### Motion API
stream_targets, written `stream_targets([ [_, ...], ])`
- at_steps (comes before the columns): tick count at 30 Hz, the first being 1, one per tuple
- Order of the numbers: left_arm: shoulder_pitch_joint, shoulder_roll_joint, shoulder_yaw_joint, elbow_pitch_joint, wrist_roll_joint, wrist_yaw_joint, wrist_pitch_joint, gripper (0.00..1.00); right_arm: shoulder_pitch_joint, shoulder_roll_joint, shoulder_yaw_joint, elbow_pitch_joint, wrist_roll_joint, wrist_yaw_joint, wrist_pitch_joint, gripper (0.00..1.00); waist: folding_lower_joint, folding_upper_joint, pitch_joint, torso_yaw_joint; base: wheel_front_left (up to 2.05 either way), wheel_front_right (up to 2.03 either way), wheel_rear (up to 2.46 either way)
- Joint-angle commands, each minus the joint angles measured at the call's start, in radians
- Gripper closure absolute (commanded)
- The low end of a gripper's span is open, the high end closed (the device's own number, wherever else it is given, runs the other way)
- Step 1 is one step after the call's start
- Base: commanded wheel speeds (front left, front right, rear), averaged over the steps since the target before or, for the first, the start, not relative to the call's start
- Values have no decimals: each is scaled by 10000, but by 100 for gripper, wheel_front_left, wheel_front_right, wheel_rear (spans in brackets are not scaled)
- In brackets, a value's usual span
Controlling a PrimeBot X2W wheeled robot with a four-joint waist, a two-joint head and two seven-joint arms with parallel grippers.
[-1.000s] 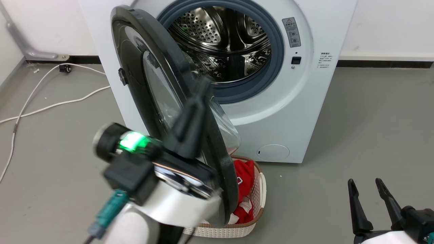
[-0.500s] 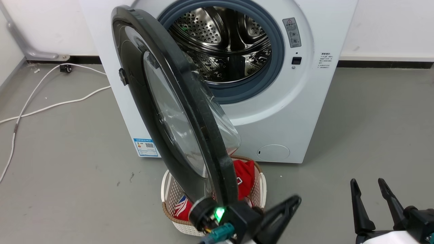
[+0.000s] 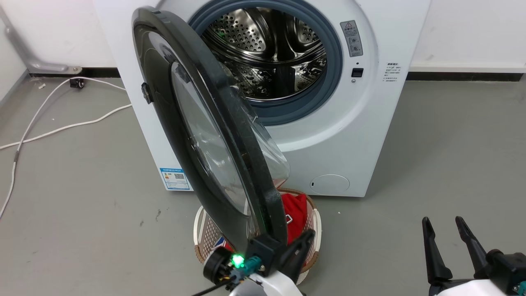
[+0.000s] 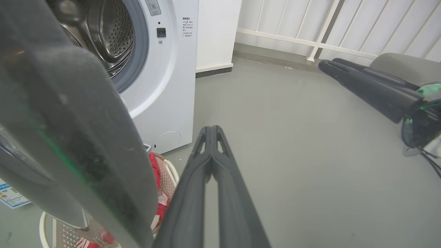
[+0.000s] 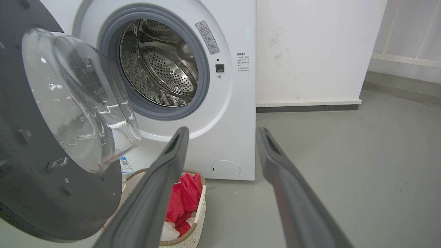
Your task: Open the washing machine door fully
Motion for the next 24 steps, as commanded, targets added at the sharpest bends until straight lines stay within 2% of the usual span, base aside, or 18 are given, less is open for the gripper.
stream_targets([
  [1, -162, -31, 181, 128, -68, 134, -195, 100, -106, 24, 15, 38, 86, -1, -49, 0, 0, -1, -1, -28, 0, 0, 0],
  [13, -169, 62, 973, 271, -308, 836, -821, 100, -58, 24, -25, 185, 170, -1, -111, 0, 0, -1, 21, -20, 0, 0, 0],
  [24, 357, 397, 1374, -695, -483, 1353, -758, 100, -185, 24, -193, 141, 134, -1, -223, 0, 0, -1, 138, 486, 0, 0, 0],
])
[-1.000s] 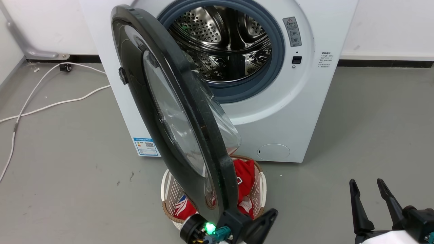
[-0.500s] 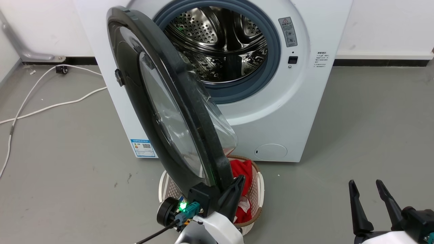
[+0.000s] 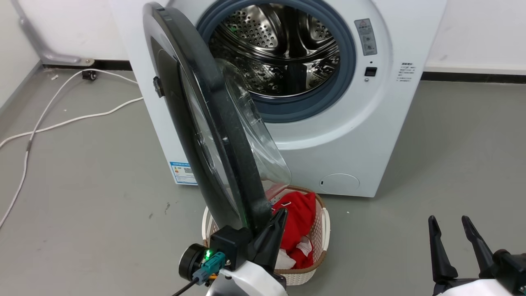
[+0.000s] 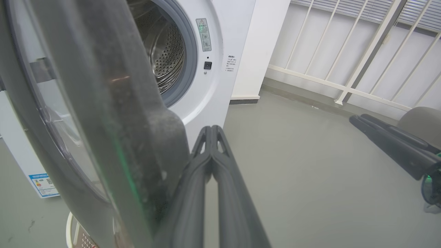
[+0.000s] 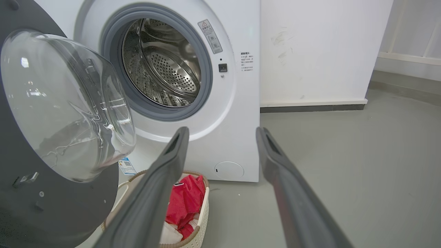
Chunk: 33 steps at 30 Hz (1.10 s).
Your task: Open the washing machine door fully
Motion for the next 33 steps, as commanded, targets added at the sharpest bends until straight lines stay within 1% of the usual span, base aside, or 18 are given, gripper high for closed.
stream_targets([
  [1, 104, 330, 309, -103, 66, 255, 74, 100, -128, 23, -11, -18, 17, -1, -60, 0, 0, 0, 45, 170, 0, 0, 0],
  [5, 185, 472, 265, -483, 213, 336, 171, 100, -148, 23, -8, -31, 48, -1, -89, 0, 0, 0, 102, 437, 0, 0, 0],
  [6, 273, 549, 216, -725, 286, 406, 281, 100, -166, 21, -12, -34, 27, -1, -88, 0, 0, 0, 112, 599, 0, 0, 0],
  [7, 273, 549, 216, -725, 286, 406, 281, 100, -166, 21, -12, -34, 27, -1, -88, 0, 0, 0, 112, 599, 0, 0, 0],
  [12, 633, 695, 292, -1251, 292, 688, 476, 100, -209, 20, -19, -65, -20, -1, -125, 0, 0, 0, 101, 1002, 0, 0, 0],
  [16, 979, 844, 591, -1503, 175, 1001, 447, 100, -185, 18, -24, -111, -76, -1, -91, 0, 0, 0, 107, 1361, 0, 0, 0],
  [20, 1124, 1029, 946, -1713, 134, 1193, 276, 100, -112, 18, -44, -182, -67, -1, -60, 0, 0, 0, 148, 1791, 0, 0, 0],
  [23, 1059, 1213, 1188, -1810, 80, 1197, 155, 100, -110, 18, -118, -187, -9, -1, -14, 0, 0, 0, 177, 2091, 0, 0, 0],
  [27, 786, 1595, 1737, -1770, -84, 1203, 136, 100, -235, 18, -175, -184, -1, -1, 17, 0, 0, 0, 250, 2340, 0, 0, 0],
  [33, 397, 2040, 2670, -1223, -632, 1063, -13, 100, -384, 18, -51, -118, -34, -1, -2, 0, 0, 0, 376, 2394, 0, 0, 0],
])
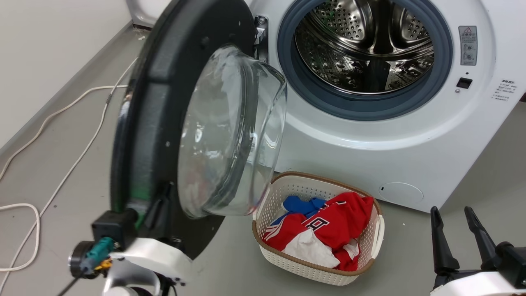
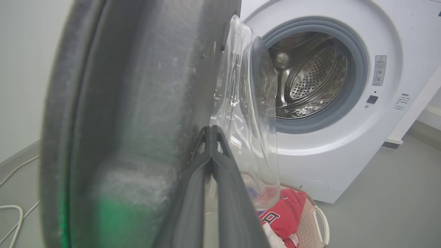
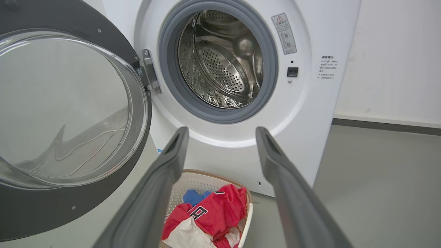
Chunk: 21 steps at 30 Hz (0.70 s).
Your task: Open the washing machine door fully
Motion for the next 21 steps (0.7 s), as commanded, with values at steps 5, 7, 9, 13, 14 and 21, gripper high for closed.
stream_targets([
  [5, -490, 572, 969, 714, -402, -7, -174, 100, -183, 13, 93, 96, 39, -1, -10, 0, -1, 0, 138, -280, 0, 0, 0],
  [7, -597, 771, 1338, 1098, -605, -33, -242, 100, -197, 13, 96, 124, 84, -1, 9, 0, -1, 0, 176, -429, 0, 0, 0],
  [9, -719, 985, 1692, 1537, -807, -100, -300, 100, -187, 13, 116, 137, 88, -1, 11, 0, -1, 0, 204, -577, 0, 0, 0],
  [13, -1086, 1439, 2338, 2512, -1170, -279, -417, 100, -203, 13, 108, 125, 63, -1, 49, 0, -1, 0, 305, -851, 0, 0, 0],
  [14, -1194, 1517, 2445, 2709, -1255, -314, -461, 100, -229, 11, 94, 109, 47, -1, 61, 0, -1, 0, 354, -907, 0, 0, 0],
  [21, -2254, 1955, 2917, 4634, -1803, -798, -443, 100, -378, 13, 46, 15, 0, -1, 130, 0, -1, 0, 679, -1098, 0, 0, 0],
])
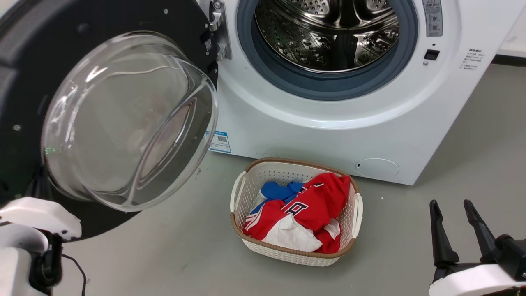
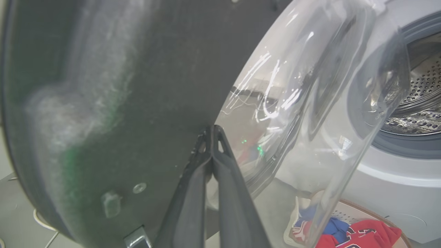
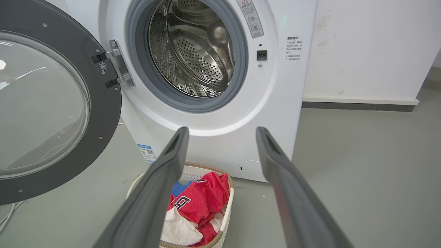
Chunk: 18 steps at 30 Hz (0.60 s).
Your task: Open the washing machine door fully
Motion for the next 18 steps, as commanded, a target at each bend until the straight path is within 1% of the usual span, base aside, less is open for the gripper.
stream_targets([
  [1, -323, 160, 156, 309, -71, -6, -99, 100, -147, 13, 1, -32, -10, -1, 8, 0, -1, -1, 79, -38, 0, 0, 0],
  [6, -1035, 338, 260, 1443, -219, -220, -191, 100, -275, 13, 45, -49, -40, -1, 32, 0, -1, -1, 196, -98, 0, 0, 0],
  [12, -1575, 566, 307, 2318, -144, -371, -607, 100, -248, 13, 67, 23, 39, -1, 51, 0, -1, -1, 160, -79, 0, 0, 0],
  [14, -1701, 534, 244, 2527, -143, -515, -798, 100, -233, 13, 70, 28, 53, -1, 70, 0, -1, -1, 110, -48, 0, 0, 0],
  [18, -1627, 410, 164, 2780, -78, -620, -1226, 100, -226, 13, 104, 50, 49, -1, 82, 0, -1, -1, -80, -20, 0, 0, 0],
])
